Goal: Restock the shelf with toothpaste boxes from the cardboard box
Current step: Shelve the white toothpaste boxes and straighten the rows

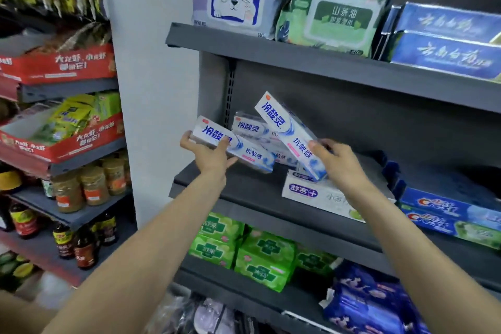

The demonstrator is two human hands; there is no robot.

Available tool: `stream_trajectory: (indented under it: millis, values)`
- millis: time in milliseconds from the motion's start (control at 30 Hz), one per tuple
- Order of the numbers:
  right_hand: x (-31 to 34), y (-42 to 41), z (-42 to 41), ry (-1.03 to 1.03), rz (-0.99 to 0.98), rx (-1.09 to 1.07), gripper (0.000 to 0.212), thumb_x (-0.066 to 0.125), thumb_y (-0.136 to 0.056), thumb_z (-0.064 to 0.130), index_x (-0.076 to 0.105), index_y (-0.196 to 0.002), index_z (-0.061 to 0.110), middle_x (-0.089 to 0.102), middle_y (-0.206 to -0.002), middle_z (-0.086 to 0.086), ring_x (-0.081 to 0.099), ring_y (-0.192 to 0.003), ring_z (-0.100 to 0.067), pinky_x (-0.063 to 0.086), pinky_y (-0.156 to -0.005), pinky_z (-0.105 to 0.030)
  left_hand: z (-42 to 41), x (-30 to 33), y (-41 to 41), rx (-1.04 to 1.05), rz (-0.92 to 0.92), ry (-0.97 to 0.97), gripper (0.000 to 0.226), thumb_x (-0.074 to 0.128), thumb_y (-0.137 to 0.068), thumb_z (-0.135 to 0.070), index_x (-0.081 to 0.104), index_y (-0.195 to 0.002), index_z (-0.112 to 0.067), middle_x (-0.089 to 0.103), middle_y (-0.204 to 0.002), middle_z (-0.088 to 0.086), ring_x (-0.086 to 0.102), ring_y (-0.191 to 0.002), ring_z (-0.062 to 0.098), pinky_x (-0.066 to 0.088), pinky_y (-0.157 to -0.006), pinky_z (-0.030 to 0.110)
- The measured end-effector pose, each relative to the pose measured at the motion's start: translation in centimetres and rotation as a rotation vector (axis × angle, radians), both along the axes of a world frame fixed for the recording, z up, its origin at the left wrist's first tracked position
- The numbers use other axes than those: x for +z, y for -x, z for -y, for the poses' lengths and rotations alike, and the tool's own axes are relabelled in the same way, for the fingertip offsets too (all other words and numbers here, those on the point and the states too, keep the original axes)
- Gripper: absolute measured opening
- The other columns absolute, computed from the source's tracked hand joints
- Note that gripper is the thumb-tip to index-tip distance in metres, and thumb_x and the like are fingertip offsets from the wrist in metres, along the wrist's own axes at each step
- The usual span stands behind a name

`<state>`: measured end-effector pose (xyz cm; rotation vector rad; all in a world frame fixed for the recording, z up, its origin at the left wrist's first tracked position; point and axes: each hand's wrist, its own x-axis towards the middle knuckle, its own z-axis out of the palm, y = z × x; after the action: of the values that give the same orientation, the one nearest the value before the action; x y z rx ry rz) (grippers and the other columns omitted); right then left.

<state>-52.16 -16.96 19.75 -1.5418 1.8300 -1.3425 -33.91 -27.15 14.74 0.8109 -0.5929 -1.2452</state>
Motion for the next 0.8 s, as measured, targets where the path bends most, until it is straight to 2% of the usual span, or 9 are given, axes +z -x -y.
stream_trajectory:
  millis: [133, 233, 300, 400, 500, 567, 600, 700, 800]
  values:
    - [0.3, 1.1, 3.2, -0.021, -0.053, -0.051, 0.030, 0.052, -0.094, 0.035, 0.064, -0.102, 0.009, 0.065, -0.095, -0.006, 0.054, -0.083, -0.019, 0.037, -0.074, -0.030, 3.9, -1.0, 1.9, -0.102, -0.043, 0.000, 0.070, 0.056, -0.086, 0.012, 0.016, -0.134, -0.019, 0.049, -0.122, 0.006, 0.057, -0.106, 0.029, 0.057, -0.058, 0.041]
    - [0.4, 1.9, 5.2, -0.041, -0.132, -0.080, 0.034, 0.051, -0.095, 0.034, 0.063, -0.103, 0.004, 0.065, -0.100, -0.014, 0.054, -0.084, -0.021, 0.035, -0.072, -0.030, 6.1, -1.9, 2.9, -0.249, -0.058, 0.028, 0.058, 0.056, -0.086, 0.013, 0.021, -0.122, -0.015, 0.051, -0.114, 0.005, 0.059, -0.099, 0.026, 0.056, -0.073, 0.045]
    - [0.4, 2.3, 6.2, -0.050, -0.175, -0.081, 0.035, 0.051, -0.095, 0.033, 0.063, -0.105, 0.002, 0.066, -0.103, -0.016, 0.055, -0.086, -0.023, 0.034, -0.073, -0.029, 7.7, -2.6, 2.8, -0.289, 0.123, -0.022, 0.052, 0.058, -0.084, 0.014, 0.026, -0.116, -0.013, 0.053, -0.119, 0.013, 0.056, -0.099, 0.024, 0.050, -0.085, 0.041]
    - [0.1, 2.9, 7.5, -0.051, -0.183, -0.041, 0.034, 0.052, -0.095, 0.031, 0.062, -0.104, -0.001, 0.066, -0.105, -0.018, 0.059, -0.093, -0.032, 0.036, -0.076, -0.031, 9.7, -3.4, 1.6, -0.258, 0.810, -0.099, 0.058, 0.072, -0.077, -0.001, 0.038, -0.124, -0.004, 0.056, -0.125, 0.015, 0.053, -0.110, 0.025, 0.044, -0.091, 0.033]
    - [-0.3, 2.7, 9.0, -0.040, -0.210, 0.006, 0.030, 0.055, -0.094, 0.029, 0.062, -0.104, 0.002, 0.066, -0.102, -0.016, 0.060, -0.093, -0.029, 0.038, -0.078, -0.031, 10.6, -3.2, 0.8, -0.210, 1.171, -0.041, 0.062, 0.078, -0.075, -0.017, 0.044, -0.124, -0.001, 0.056, -0.124, 0.016, 0.047, -0.121, 0.030, 0.040, -0.096, 0.033]
    - [-0.6, 2.6, 10.5, -0.062, -0.235, 0.040, 0.029, 0.057, -0.093, 0.026, 0.061, -0.111, 0.003, 0.062, -0.099, -0.008, 0.056, -0.094, -0.021, 0.039, -0.080, -0.029, 10.9, -2.8, 0.9, -0.193, 1.297, 0.006, 0.062, 0.077, -0.076, -0.021, 0.046, -0.125, 0.000, 0.055, -0.124, 0.016, 0.046, -0.121, 0.031, 0.039, -0.097, 0.034]
    - [-0.8, 2.5, 11.4, -0.072, -0.261, 0.057, 0.032, 0.057, -0.092, 0.027, 0.060, -0.116, 0.006, 0.061, -0.102, -0.006, 0.055, -0.100, -0.022, 0.040, -0.087, -0.030, 11.0, -2.6, 1.0, -0.194, 1.324, 0.019, 0.061, 0.076, -0.076, -0.021, 0.046, -0.125, 0.000, 0.054, -0.125, 0.016, 0.046, -0.120, 0.031, 0.039, -0.097, 0.033]
    - [-1.4, 2.7, 14.0, -0.114, -0.378, 0.085, 0.043, 0.057, -0.091, 0.034, 0.055, -0.128, 0.013, 0.058, -0.125, -0.014, 0.046, -0.124, -0.032, 0.037, -0.105, -0.043, 11.3, -2.4, 1.1, -0.212, 1.299, 0.034, 0.055, 0.074, -0.077, -0.014, 0.046, -0.122, 0.000, 0.056, -0.124, 0.016, 0.052, -0.115, 0.029, 0.040, -0.084, 0.026]
    - [-2.0, 2.7, 15.5, -0.175, -0.549, 0.070, 0.045, 0.050, -0.096, 0.032, 0.047, -0.137, 0.014, 0.046, -0.141, -0.010, 0.034, -0.132, -0.030, 0.028, -0.111, -0.039, 11.2, -2.4, 0.9, -0.205, 1.247, 0.029, 0.053, 0.073, -0.079, -0.012, 0.045, -0.121, 0.001, 0.058, -0.122, 0.015, 0.055, -0.112, 0.029, 0.040, -0.081, 0.026]
